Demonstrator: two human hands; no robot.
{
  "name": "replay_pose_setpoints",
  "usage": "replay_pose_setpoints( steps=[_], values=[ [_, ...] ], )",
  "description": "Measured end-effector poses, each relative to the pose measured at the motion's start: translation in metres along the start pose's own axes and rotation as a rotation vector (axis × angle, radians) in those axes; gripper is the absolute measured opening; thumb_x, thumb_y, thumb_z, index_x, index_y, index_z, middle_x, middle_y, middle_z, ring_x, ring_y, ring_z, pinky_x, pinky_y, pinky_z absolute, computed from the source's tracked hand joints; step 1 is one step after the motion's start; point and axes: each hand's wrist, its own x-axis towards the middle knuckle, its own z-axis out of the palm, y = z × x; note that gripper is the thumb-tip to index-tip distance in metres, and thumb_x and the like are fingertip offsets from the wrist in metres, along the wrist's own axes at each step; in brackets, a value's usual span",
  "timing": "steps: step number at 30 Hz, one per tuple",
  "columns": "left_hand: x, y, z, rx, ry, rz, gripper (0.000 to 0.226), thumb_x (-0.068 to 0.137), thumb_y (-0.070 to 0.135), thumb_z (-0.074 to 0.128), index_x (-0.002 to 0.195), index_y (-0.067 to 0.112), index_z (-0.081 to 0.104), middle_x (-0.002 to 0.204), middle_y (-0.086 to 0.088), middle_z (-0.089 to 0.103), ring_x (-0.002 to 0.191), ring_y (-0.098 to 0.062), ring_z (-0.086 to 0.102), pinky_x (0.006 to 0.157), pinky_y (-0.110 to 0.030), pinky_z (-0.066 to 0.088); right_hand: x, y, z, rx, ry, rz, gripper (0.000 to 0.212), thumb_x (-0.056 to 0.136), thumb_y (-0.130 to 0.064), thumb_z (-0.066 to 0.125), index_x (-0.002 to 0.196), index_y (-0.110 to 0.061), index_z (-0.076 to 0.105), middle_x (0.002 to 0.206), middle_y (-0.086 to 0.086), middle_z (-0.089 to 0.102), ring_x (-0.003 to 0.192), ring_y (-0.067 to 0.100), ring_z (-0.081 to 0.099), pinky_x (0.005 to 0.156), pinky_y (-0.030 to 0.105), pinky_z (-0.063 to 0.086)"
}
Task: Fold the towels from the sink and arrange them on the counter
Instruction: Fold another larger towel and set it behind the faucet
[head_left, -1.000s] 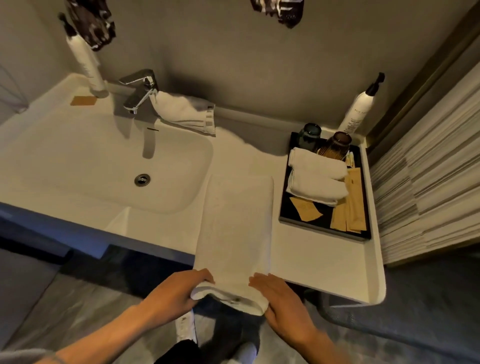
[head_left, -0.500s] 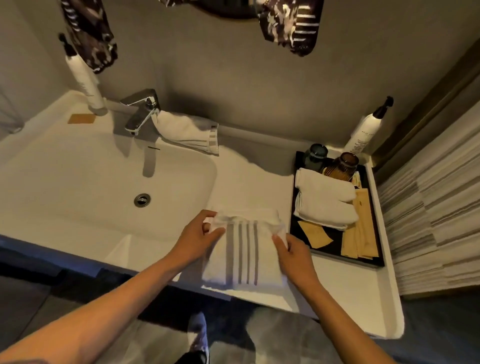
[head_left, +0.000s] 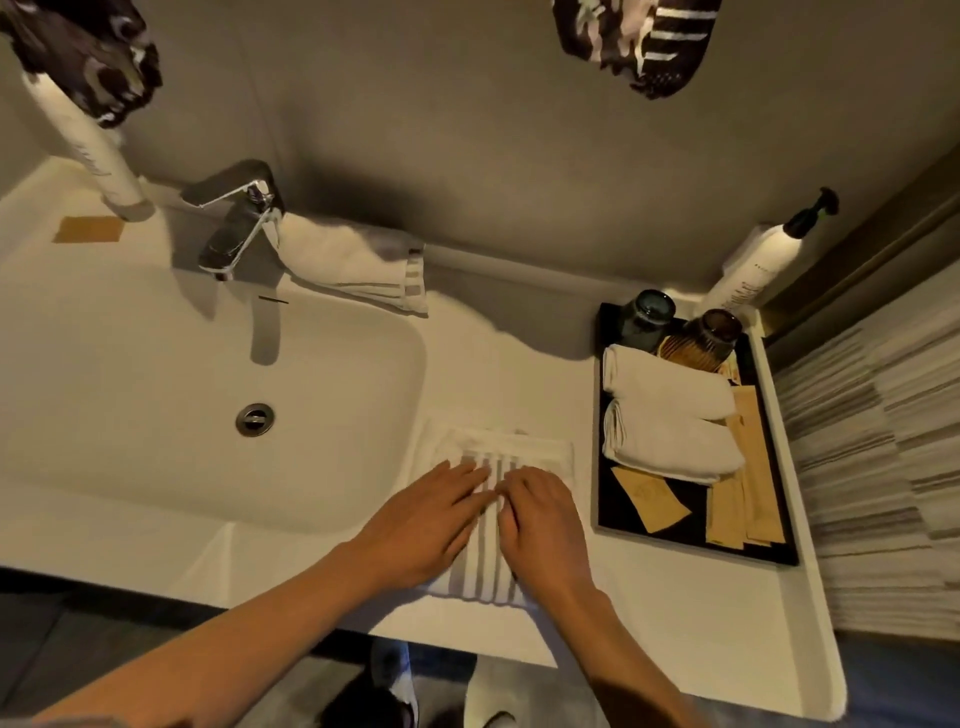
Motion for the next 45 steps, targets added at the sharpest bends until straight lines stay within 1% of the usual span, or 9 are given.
replay_pose_setpoints(
  steps=[10, 15, 19, 22, 26, 30, 37, 41, 45],
  values=[
    [-0.057, 0.0, -0.006, 0.036, -0.238, 0.056, 0.08, 0.094, 0.069, 0.038, 0.156, 0.023, 0.021, 0.164, 0.004, 0.008, 0.152, -0.013, 0.003, 0.122, -0.033, 0.001, -0.065, 0.025, -0.027, -0.148, -0.235, -0.236, 0.049, 0.091, -0.051, 0.053, 0.129, -0.021, 0.058, 0.136, -0.002, 0.055, 0.131, 0.017, 0.046, 0.114, 0.045, 0.031],
    [-0.053, 0.019, -0.005, -0.139, 0.018, -0.033, 0.046, 0.093, 0.035, 0.055, 0.137, 0.023, 0.048, 0.132, -0.001, 0.061, 0.117, -0.02, 0.058, 0.101, -0.034, 0.041, -0.085, 0.034, -0.022, 0.065, -0.249, -0.105, 0.066, 0.081, -0.031, 0.064, 0.143, -0.022, 0.043, 0.146, -0.002, 0.047, 0.135, 0.013, 0.042, 0.108, 0.036, 0.043],
    [-0.048, 0.037, -0.028, -0.488, -0.038, -0.36, 0.025, 0.094, 0.041, 0.058, 0.117, 0.038, 0.051, 0.1, 0.018, 0.066, 0.086, -0.001, 0.061, 0.075, -0.029, 0.051, -0.071, 0.023, -0.049, 0.339, -0.207, 0.132, 0.044, 0.081, -0.036, 0.066, 0.124, -0.034, 0.059, 0.12, -0.018, 0.062, 0.107, -0.002, 0.056, 0.088, 0.015, 0.045],
    [-0.026, 0.025, -0.034, -0.679, 0.073, -0.623, 0.03, 0.082, 0.042, 0.07, 0.108, 0.035, 0.057, 0.102, 0.018, 0.066, 0.096, -0.003, 0.062, 0.077, -0.024, 0.047, -0.039, 0.019, -0.064, 0.553, -0.194, 0.314, 0.027, 0.08, -0.032, 0.074, 0.105, -0.033, 0.065, 0.101, -0.02, 0.066, 0.091, -0.012, 0.059, 0.072, 0.001, 0.041],
    [0.01, 0.002, -0.026, -0.854, 0.198, -1.003, 0.03, 0.083, 0.034, 0.076, 0.105, 0.019, 0.062, 0.099, 0.0, 0.065, 0.096, -0.021, 0.063, 0.074, -0.029, 0.049, 0.007, 0.022, -0.055, 0.597, -0.105, 0.57, 0.032, 0.075, -0.039, 0.08, 0.096, -0.02, 0.067, 0.093, -0.006, 0.066, 0.085, 0.007, 0.061, 0.064, 0.012, 0.044],
    [0.034, -0.002, -0.023, -0.7, 0.256, -1.059, 0.03, 0.085, 0.039, 0.073, 0.101, 0.016, 0.062, 0.102, -0.003, 0.066, 0.092, -0.022, 0.06, 0.076, -0.027, 0.044, 0.027, 0.02, -0.037, 0.417, -0.044, 0.626, 0.047, 0.083, -0.054, 0.066, 0.11, -0.017, 0.06, 0.108, 0.001, 0.063, 0.098, 0.02, 0.06, 0.077, 0.035, 0.053],
    [0.03, 0.006, -0.009, -0.276, 0.234, -1.016, 0.044, 0.093, 0.062, 0.045, 0.107, 0.02, 0.05, 0.099, 0.002, 0.056, 0.084, -0.018, 0.058, 0.065, -0.03, 0.041, 0.028, 0.0, -0.014, 0.056, -0.08, 0.631, 0.051, 0.096, -0.056, 0.029, 0.121, -0.018, 0.051, 0.119, 0.006, 0.057, 0.103, 0.025, 0.055, 0.081, 0.04, 0.052],
    [0.025, 0.001, -0.008, -0.21, 0.138, -0.98, 0.046, 0.094, 0.065, 0.036, 0.106, 0.022, 0.049, 0.099, 0.003, 0.055, 0.087, -0.017, 0.058, 0.069, -0.033, 0.047, 0.013, 0.004, -0.03, 0.429, -0.216, 0.686, 0.072, 0.086, -0.054, 0.061, 0.143, -0.021, 0.034, 0.136, 0.001, 0.043, 0.124, 0.021, 0.046, 0.096, 0.029, 0.04],
    [0.034, -0.01, -0.015, -0.175, 0.224, -0.839, 0.026, 0.096, 0.053, 0.042, 0.105, 0.029, 0.046, 0.1, 0.009, 0.05, 0.084, -0.008, 0.051, 0.072, -0.026, 0.045, 0.022, 0.005, -0.021, 0.448, -0.198, 0.721, 0.06, 0.075, -0.039, 0.079, 0.122, -0.03, 0.043, 0.113, 0.0, 0.044, 0.111, 0.019, 0.049, 0.086, 0.026, 0.037]
  ],
)
